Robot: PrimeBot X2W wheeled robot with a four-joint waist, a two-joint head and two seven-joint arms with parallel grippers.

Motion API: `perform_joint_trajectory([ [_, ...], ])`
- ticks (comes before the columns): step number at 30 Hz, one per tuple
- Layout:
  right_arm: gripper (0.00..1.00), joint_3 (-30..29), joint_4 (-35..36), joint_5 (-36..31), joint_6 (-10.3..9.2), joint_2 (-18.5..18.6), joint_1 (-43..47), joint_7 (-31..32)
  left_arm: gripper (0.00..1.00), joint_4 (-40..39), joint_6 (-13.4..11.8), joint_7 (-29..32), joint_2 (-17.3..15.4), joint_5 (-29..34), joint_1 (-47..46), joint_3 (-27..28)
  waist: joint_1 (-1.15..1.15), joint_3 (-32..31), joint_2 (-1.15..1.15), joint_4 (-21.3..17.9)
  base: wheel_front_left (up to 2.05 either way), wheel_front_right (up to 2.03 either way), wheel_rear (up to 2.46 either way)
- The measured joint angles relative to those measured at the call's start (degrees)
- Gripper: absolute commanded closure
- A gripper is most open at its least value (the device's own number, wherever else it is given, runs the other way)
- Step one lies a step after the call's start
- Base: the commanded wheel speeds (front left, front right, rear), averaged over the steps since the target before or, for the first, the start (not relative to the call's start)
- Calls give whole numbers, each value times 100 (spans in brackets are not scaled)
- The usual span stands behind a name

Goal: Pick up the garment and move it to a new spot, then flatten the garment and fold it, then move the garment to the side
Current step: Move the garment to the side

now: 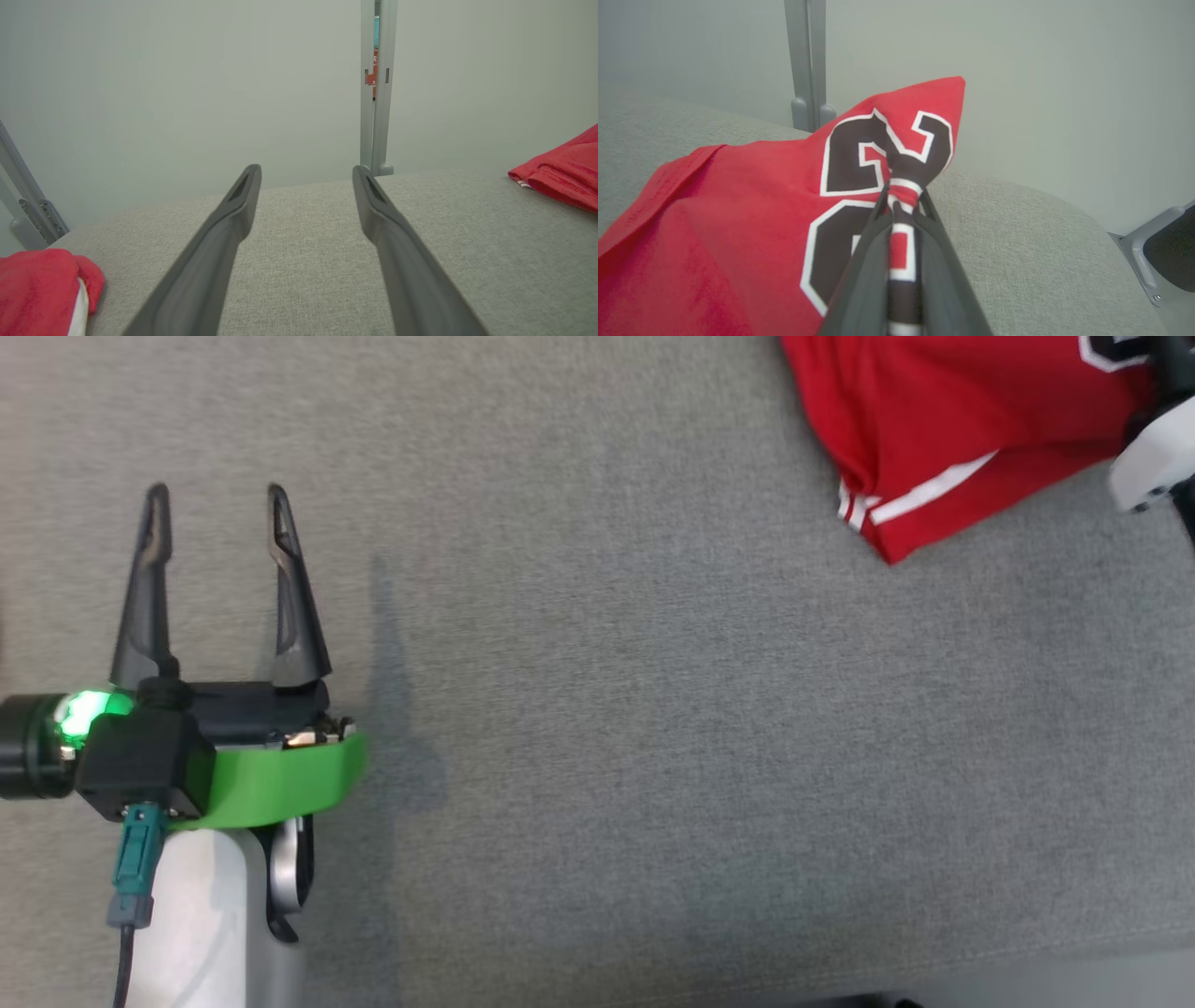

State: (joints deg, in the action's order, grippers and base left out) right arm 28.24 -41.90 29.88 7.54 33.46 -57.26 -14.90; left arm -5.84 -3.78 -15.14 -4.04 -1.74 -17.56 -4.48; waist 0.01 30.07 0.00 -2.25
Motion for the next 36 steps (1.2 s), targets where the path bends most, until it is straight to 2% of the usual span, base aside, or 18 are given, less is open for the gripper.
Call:
perform_joint_trajectory([
  [5,100,22,-60,137,0,371,-287,-9,0,-282,-34,1,-202,207,-116,32,0,452,0,-350,0,0,0],
  [13,100,-71,-138,194,0,648,-721,-10,0,-803,-40,300,-522,407,-221,79,0,934,0,-1049,0,0,0],
  [17,100,20,-292,234,0,664,-1070,-11,0,-1087,-31,492,-591,494,-244,70,0,1149,0,-1332,0,0,0],
  [21,100,220,-572,325,0,502,-1483,-14,0,-1267,-30,615,-647,510,-247,68,0,1339,0,-1534,0,0,0],
  [28,98,568,-1370,491,0,360,-2129,-14,0,-1428,-26,675,-657,549,-300,-36,0,1571,0,-1583,0,0,0],
  [29,30,582,-1445,488,0,346,-2192,-14,0,-1430,-27,654,-654,549,-307,-47,0,1580,0,-1556,0,0,0],
  [30,0,603,-1543,476,0,338,-2235,-14,0,-1426,-33,646,-647,548,-309,-57,0,1583,0,-1532,0,0,0],
  [36,0,531,-1769,316,0,353,-2294,-14,0,-1234,-122,492,-597,468,-297,-51,0,1485,0,-1385,0,0,0],
])
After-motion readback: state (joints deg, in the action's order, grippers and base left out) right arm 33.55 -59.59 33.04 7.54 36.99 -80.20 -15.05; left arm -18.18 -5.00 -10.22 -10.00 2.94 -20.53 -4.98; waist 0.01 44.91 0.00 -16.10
